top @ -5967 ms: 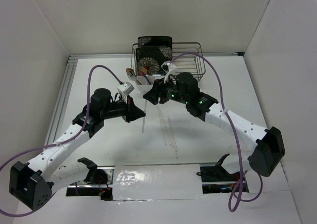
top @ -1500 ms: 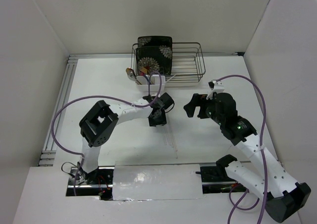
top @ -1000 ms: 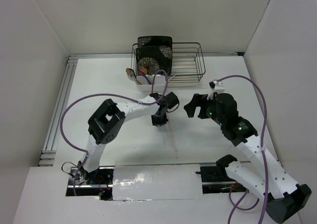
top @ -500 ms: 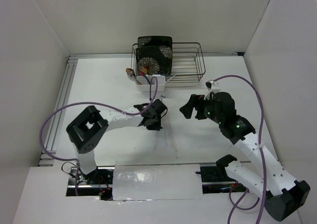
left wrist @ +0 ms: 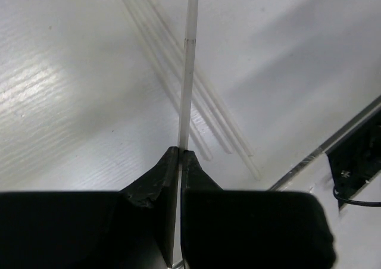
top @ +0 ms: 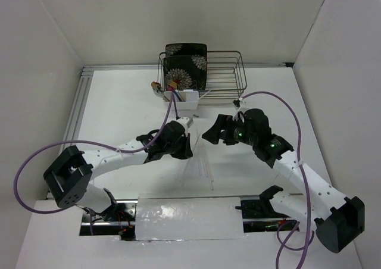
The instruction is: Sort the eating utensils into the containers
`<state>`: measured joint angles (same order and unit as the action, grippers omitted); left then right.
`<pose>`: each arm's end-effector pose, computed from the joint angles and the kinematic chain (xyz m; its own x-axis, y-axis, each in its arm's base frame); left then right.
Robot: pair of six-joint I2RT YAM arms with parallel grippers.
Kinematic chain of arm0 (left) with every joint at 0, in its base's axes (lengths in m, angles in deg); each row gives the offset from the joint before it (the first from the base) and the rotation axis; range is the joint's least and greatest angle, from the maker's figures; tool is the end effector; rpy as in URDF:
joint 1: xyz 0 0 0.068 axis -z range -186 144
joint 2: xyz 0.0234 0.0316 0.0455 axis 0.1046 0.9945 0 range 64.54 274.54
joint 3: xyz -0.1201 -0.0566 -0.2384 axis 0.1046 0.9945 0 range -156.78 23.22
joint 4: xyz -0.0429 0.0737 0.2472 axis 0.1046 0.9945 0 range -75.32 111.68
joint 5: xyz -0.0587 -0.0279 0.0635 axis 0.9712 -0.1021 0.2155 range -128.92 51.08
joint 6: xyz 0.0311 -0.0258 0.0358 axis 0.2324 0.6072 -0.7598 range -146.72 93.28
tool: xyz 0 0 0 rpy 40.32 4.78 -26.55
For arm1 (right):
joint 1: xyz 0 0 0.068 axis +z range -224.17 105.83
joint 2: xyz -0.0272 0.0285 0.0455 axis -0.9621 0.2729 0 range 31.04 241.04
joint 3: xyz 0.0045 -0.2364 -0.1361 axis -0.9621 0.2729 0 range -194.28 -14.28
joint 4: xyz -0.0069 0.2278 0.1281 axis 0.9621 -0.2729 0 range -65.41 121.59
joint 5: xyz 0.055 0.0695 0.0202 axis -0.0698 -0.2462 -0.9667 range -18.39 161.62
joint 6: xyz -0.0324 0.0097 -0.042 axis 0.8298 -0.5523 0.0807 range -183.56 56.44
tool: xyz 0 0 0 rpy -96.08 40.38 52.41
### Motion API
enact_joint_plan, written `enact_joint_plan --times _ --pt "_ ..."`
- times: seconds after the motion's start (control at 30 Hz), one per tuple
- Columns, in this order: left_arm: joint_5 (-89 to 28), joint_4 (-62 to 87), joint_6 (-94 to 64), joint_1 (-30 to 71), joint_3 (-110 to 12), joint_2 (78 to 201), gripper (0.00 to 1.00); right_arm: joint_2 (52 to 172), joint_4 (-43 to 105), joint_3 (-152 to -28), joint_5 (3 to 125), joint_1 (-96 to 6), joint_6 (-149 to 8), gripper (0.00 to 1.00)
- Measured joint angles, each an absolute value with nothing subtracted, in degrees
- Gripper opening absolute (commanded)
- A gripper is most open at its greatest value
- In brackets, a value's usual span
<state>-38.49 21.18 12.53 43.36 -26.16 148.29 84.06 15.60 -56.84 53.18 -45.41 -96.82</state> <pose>0.2018 -0.2356 0.2154 -0.8124 -0.0247 -0.5826 0.3210 0.8152 -0.4822 0.1783 0.1106 0.2909 -0.7128 0.2023 -0.6715 -0.3751 0.6990 0.6088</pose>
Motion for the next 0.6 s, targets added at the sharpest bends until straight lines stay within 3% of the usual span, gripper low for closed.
enact_joint_plan --times 0.27,0.6 --pt "-35.7 17.0 11.2 43.4 -26.2 144.6 0.02 87.1 18.4 -56.8 57.4 -40.3 -100.1 0.92" --pt "-32.1 13.0 10.7 43.4 -26.4 141.7 0.02 93.6 20.0 -57.0 66.2 -35.9 -99.9 0.76"
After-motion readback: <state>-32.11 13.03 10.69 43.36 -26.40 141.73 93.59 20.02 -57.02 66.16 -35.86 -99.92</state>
